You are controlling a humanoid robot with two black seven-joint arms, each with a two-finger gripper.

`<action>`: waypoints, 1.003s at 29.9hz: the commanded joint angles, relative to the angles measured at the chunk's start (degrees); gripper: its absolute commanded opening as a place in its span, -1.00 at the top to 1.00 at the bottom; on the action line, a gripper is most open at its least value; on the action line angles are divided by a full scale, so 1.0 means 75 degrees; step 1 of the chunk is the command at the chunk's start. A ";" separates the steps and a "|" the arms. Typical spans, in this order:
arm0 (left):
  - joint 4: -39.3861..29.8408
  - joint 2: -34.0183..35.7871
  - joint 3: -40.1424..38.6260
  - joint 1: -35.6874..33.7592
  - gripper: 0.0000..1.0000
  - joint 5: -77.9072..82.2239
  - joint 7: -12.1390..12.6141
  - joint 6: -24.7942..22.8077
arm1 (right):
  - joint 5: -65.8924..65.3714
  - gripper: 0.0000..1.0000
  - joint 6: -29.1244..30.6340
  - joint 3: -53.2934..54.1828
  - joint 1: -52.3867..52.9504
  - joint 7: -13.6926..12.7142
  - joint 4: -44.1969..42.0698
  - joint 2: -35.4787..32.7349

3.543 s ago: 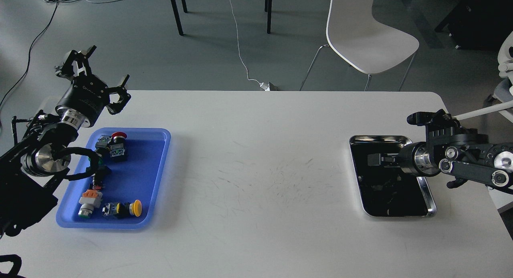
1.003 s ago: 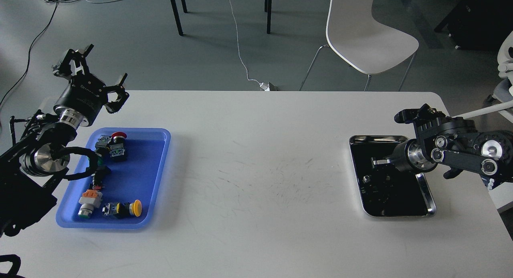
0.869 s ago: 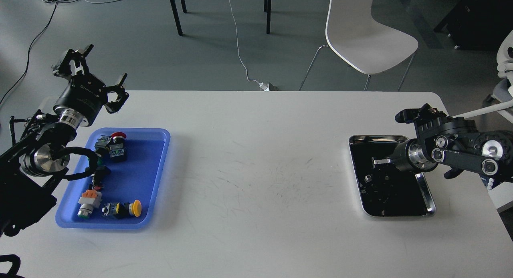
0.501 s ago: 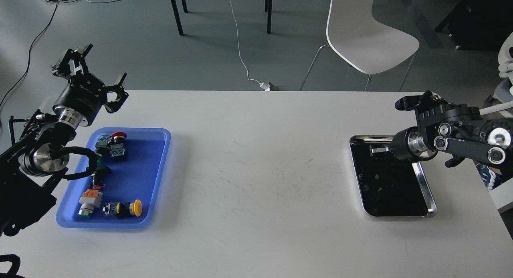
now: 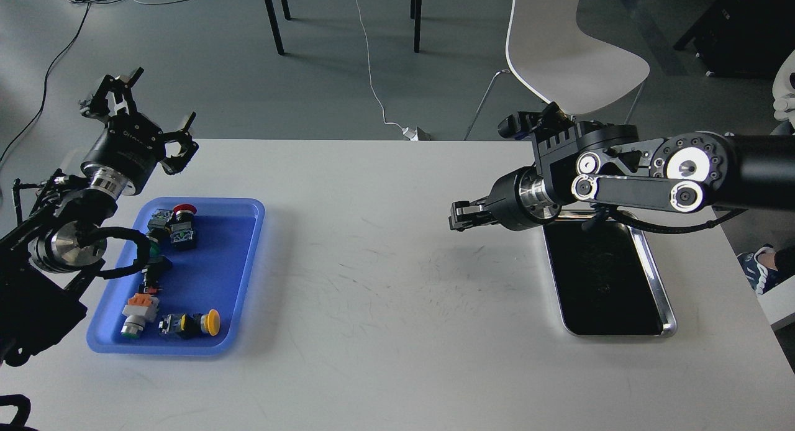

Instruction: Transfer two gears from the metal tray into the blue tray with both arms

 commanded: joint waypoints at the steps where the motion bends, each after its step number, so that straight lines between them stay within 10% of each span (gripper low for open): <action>1: 0.0000 -0.0012 -0.0011 -0.0028 -0.98 -0.0009 0.0003 0.0078 | 0.0302 0.97 -0.0263 -0.0010 -0.0094 0.0038 -0.0637 0.1189; 7: 0.0000 -0.0083 0.0001 -0.0075 -0.98 -0.0009 0.0003 0.0160 | 0.0420 0.96 -0.0521 0.0048 -0.0550 0.0072 -0.1821 0.2528; 30: 0.0012 -0.0164 0.0012 -0.0075 -0.98 -0.0009 0.0003 0.0160 | 0.1708 0.96 -0.0896 0.1302 -0.2086 0.1291 -0.2480 0.2528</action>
